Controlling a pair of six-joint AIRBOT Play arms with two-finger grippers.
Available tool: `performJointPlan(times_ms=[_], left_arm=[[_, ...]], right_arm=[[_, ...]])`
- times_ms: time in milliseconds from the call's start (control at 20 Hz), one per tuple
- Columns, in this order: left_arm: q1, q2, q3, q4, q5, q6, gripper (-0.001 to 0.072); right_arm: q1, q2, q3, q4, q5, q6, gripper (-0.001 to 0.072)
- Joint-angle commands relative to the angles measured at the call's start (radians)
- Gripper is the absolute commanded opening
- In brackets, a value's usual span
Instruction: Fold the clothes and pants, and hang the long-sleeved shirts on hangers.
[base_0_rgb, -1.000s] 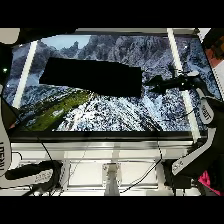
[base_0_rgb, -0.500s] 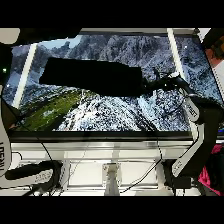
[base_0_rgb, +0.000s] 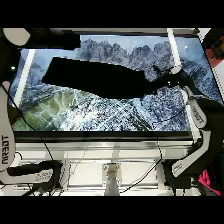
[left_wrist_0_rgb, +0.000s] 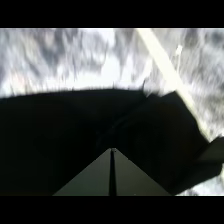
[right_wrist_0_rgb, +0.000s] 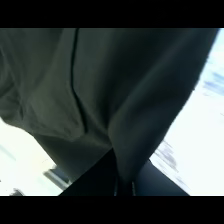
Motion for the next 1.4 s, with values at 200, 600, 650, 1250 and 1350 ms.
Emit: performJointPlan(times_ms=[200,600,650,1250,1350], left_arm=[[-0.101,-0.165,-0.001,0.036,-0.110,-0.074,0.0005],[-0.439,-0.465,0.000,-0.175,0.074,-0.137,0.0005],[-0.470,-0.499,0.000,-0.205,0.108,-0.136,0.0005],[-0.114,-0.164,0.000,0.231,0.225,-0.253,0.0004],[-0.029,-0.099,0.000,0.231,0.225,-0.249,0.0004]], right_arm=[[-0.262,0.277,-0.046,-0.151,0.297,-0.023,0.0020],[-0.352,0.523,-0.046,-0.135,0.387,-0.072,0.0020],[-0.352,0.540,-0.046,-0.136,0.386,-0.072,0.0020],[0.210,0.426,-0.043,-0.069,-0.224,-0.069,0.0014],[0.392,0.332,-0.018,-0.064,-0.413,-0.065,0.0013]])
